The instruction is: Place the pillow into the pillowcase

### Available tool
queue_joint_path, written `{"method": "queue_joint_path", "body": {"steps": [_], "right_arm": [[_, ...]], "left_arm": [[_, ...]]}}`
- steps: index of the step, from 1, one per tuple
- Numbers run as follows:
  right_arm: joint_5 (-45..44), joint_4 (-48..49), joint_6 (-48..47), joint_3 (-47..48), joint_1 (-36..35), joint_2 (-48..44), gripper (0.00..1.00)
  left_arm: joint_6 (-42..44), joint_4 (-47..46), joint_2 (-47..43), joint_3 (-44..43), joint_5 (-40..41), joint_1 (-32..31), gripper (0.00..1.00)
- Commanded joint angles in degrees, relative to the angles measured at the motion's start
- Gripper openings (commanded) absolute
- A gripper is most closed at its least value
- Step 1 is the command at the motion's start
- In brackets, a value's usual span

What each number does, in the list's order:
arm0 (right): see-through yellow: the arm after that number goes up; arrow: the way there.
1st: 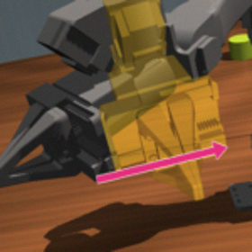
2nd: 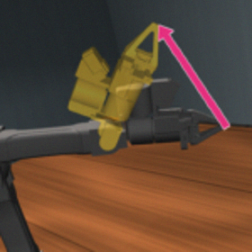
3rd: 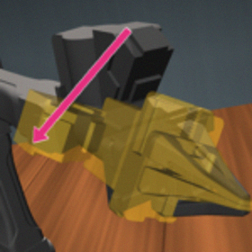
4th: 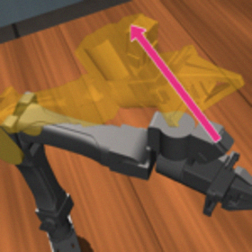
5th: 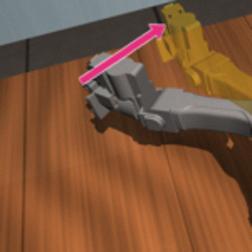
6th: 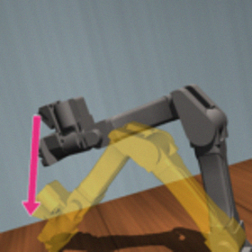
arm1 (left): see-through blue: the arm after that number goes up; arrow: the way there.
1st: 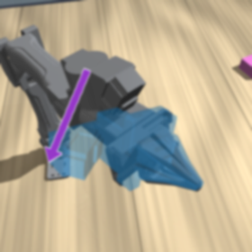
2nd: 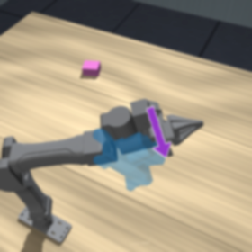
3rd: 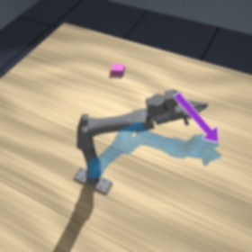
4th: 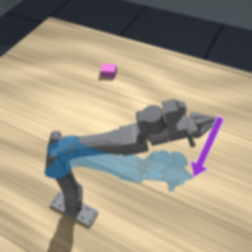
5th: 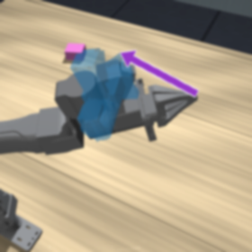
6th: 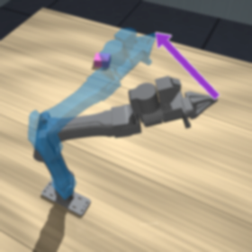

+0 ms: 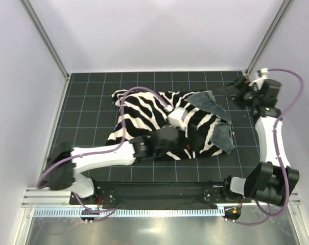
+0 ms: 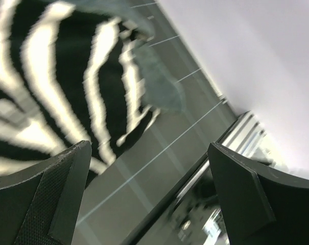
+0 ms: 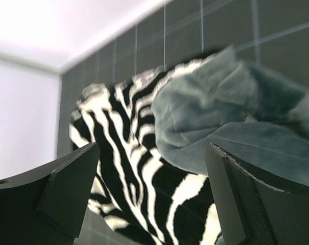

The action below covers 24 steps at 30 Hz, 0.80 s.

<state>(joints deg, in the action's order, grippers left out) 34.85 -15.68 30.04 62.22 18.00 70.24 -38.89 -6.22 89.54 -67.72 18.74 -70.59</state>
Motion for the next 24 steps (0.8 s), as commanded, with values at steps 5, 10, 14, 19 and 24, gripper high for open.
{"method": "queue_joint_path", "body": {"steps": [5,10,14,19,24], "right_arm": [[-8.29,-3.74,-8.16,8.70,-14.65,9.30,0.83],[-20.05,-8.56,-12.45,14.33,-23.60,16.75,0.83],[-28.51,-14.28,-16.24,18.28,-27.40,21.16,0.82],[-35.46,-16.22,-17.91,16.45,-28.72,23.01,0.73],[-40.38,-17.36,-18.35,13.55,-28.81,23.54,0.48]], "left_arm": [[-1.18,12.26,-19.56,13.23,5.78,0.36,1.00],[-1.97,21.59,-30.72,19.02,6.22,0.36,1.00],[-1.80,24.93,-38.55,22.54,6.92,0.36,1.00],[-0.13,28.54,-43.39,23.87,5.96,0.36,1.00],[-0.04,31.44,-44.97,24.04,5.60,0.36,1.00]]}}
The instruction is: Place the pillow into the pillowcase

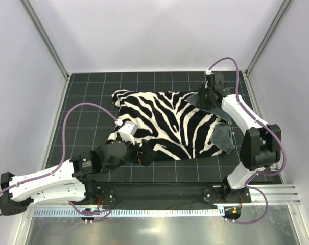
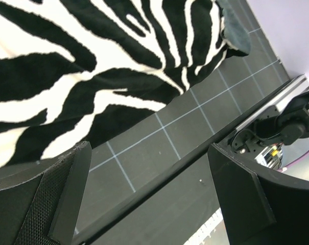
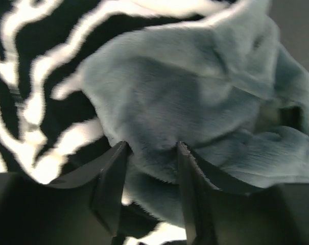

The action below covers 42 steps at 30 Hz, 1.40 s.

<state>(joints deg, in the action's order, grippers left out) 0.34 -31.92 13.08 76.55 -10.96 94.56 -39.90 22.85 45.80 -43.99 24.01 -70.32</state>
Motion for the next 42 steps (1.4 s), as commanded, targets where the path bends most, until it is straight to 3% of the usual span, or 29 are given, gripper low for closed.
{"method": "queue_joint_path", "body": {"steps": [1,2,3,5,9,13,15,16,17,18,19,25,30,32,36,42], "right_arm": [[-6.66,-1.12,-1.30,-1.49,0.24,-1.05,0.42],[-7.54,-1.30,-1.04,-1.84,0.24,-1.22,0.35],[-10.42,-1.39,-0.95,-1.93,0.24,-1.66,0.16],[-14.38,-1.74,0.28,-1.41,0.41,-1.66,0.04],[-18.53,-4.03,5.27,2.89,5.41,-0.96,0.04],[-5.82,3.53,16.36,0.70,23.41,-1.66,0.04],[-0.19,7.91,21.63,-0.61,28.26,-0.35,0.14],[3.58,9.76,21.81,-0.53,29.67,0.09,0.54],[2.57,10.12,21.64,0.25,29.68,0.79,0.73],[1.43,8.21,21.81,1.65,29.68,1.06,0.84],[0.98,6.80,21.72,2.89,29.68,0.97,0.89],[0.71,9.93,18.39,-4.02,27.75,-10.61,0.90],[15.03,13.72,12.68,-15.80,24.59,-25.09,0.90],[14.08,12.25,10.74,-21.95,22.40,-28.54,0.90],[4.01,8.20,10.56,-30.04,15.90,-36.37,0.88],[0.81,11.08,19.77,-43.84,14.30,-47.27,0.84]], "left_arm": [[0.96,2.55,-1.41,0.39,0.42,0.10,1.00],[1.05,2.81,-1.85,0.48,0.51,0.10,1.00],[1.05,2.81,-2.12,0.83,0.60,0.10,1.00],[1.23,2.90,-2.29,0.92,0.69,0.10,1.00],[1.40,3.34,-1.95,0.57,1.21,0.10,1.00],[1.32,3.60,-1.33,-0.05,1.57,0.10,1.00],[1.05,4.04,-0.98,-0.48,1.57,0.10,1.00],[1.05,4.48,-0.89,-0.57,1.65,0.10,1.00],[1.14,4.48,-0.72,-0.75,1.74,0.10,1.00],[1.40,4.66,-0.54,-0.75,2.18,0.10,1.00],[1.49,4.83,-0.02,-0.92,3.31,0.10,1.00],[-1.66,10.27,1.57,-3.47,9.90,0.10,1.00],[-3.17,17.92,2.98,-6.98,16.15,0.98,1.00],[-3.08,18.98,3.41,-7.34,16.59,1.68,1.00],[-3.52,20.91,2.19,-7.25,16.60,1.77,1.00],[-4.57,20.22,-2.64,-5.67,15.54,1.77,1.00]]}}
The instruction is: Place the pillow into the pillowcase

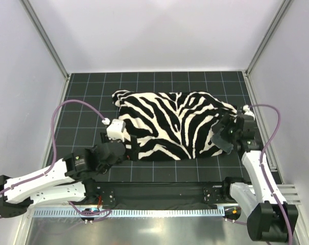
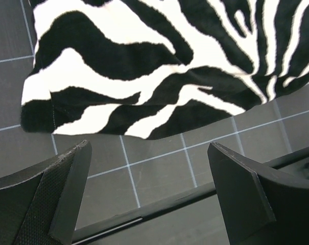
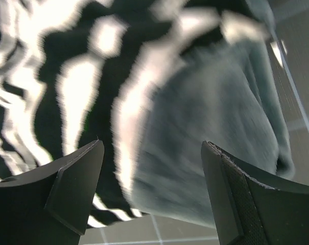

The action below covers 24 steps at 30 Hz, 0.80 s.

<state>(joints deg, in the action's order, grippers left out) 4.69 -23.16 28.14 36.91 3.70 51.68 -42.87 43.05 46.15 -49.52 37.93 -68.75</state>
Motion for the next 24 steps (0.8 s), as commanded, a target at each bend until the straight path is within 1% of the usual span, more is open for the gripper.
{"method": "queue_joint_path", "body": {"steps": [1,2,4,7,8,10,11,12,14,15,16,17,18,21,24], "right_arm": [[-4.33,3.28,5.60,-6.99,-0.36,-5.09,0.84],[-6.25,4.51,6.22,-7.89,-0.36,-5.36,0.84],[-6.36,5.49,6.84,-8.78,-0.36,-3.88,0.84],[-3.12,4.18,6.31,-7.12,-0.36,2.79,0.82],[-3.11,3.56,6.23,-6.50,-0.36,4.20,0.79],[-4.42,1.12,6.75,-4.83,-0.36,7.11,0.58],[-7.91,-0.38,7.53,-4.22,-0.36,7.29,0.46],[-14.03,-2.05,8.59,-2.82,-0.36,7.12,0.25],[-19.86,-7.41,11.93,-1.23,-0.36,6.16,0.23],[-25.72,-9.34,12.89,0.87,-0.36,5.46,0.23],[-28.13,-12.93,14.82,2.02,-0.36,4.40,0.23],[-31.03,-14.71,15.79,3.16,-0.28,3.96,0.23],[-34.97,-18.20,16.94,5.78,-0.19,3.69,0.27],[-37.73,-21.04,18.00,9.22,0.42,2.90,0.28],[-40.89,-23.95,19.49,10.20,4.89,2.72,0.27]], "left_arm": [[-1.95,-0.24,-4.39,0.21,1.01,0.20,1.00],[-2.13,-0.33,-5.01,0.47,0.65,0.20,1.00],[-2.39,-0.16,-6.50,0.65,0.21,0.20,1.00],[-2.65,2.03,-8.09,0.39,0.82,0.20,1.00],[-2.74,2.82,-8.62,0.39,1.18,0.20,1.00],[-2.92,3.27,-10.11,0.56,1.44,0.20,1.00],[-2.92,3.45,-10.55,0.74,1.44,0.20,1.00],[-3.01,3.36,-10.90,1.09,1.36,0.20,1.00],[-3.09,3.36,-11.87,1.44,1.18,0.20,1.00],[-3.18,3.36,-12.13,1.70,1.18,0.20,1.00],[-3.27,3.45,-12.14,1.79,1.18,0.20,1.00],[-3.36,3.36,-12.22,1.97,1.00,0.20,1.00],[-3.45,3.45,-12.23,1.97,0.83,0.20,1.00],[-3.53,3.45,-12.14,1.97,0.22,0.20,1.00],[-3.53,3.71,-12.22,1.97,0.21,0.20,1.00]]}}
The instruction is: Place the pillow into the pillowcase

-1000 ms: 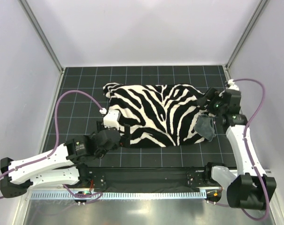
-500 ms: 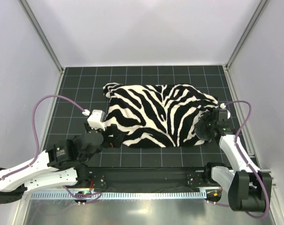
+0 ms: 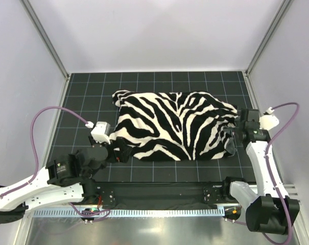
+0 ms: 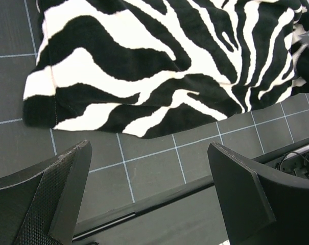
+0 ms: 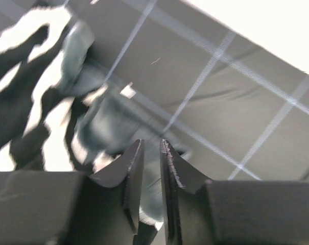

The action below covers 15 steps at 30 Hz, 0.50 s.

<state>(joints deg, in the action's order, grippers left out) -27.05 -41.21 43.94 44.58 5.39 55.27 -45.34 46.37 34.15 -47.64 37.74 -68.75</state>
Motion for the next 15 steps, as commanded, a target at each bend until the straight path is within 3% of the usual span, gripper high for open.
{"method": "queue_joint_path", "body": {"steps": [1,2,4,6,8,12,14,15], "right_arm": [[-8.29,-6.86,4.04,2.53,5.57,-0.95,0.25],[-7.41,-7.30,4.57,2.36,12.47,-1.38,0.20],[-5.22,-6.17,5.19,0.52,19.62,-2.44,0.23],[0.05,-3.46,4.49,-1.94,28.77,-4.54,0.64],[5.23,-1.69,2.56,-2.39,32.21,-5.69,0.91],[12.69,0.58,-2.18,-0.72,32.14,-10.42,0.94],[20.76,3.84,-8.68,-1.59,31.97,-13.24,0.94],[29.25,7.60,-10.44,-3.51,31.36,-16.12,0.94]], "left_arm": [[-1.06,0.74,-0.31,0.00,0.50,0.20,1.00],[-1.24,1.00,-0.40,-0.09,0.58,0.20,1.00],[-1.68,2.14,-0.84,-0.26,1.28,0.20,1.00],[-3.25,3.98,-0.93,-0.61,2.51,0.20,1.00],[-4.31,5.13,-1.19,-0.79,4.10,0.20,1.00],[-5.11,6.36,-1.02,-0.97,5.24,0.20,1.00],[-5.11,6.28,-0.84,-0.88,5.42,0.20,1.00],[-5.02,6.02,-0.75,-0.79,5.42,0.20,1.00]]}}
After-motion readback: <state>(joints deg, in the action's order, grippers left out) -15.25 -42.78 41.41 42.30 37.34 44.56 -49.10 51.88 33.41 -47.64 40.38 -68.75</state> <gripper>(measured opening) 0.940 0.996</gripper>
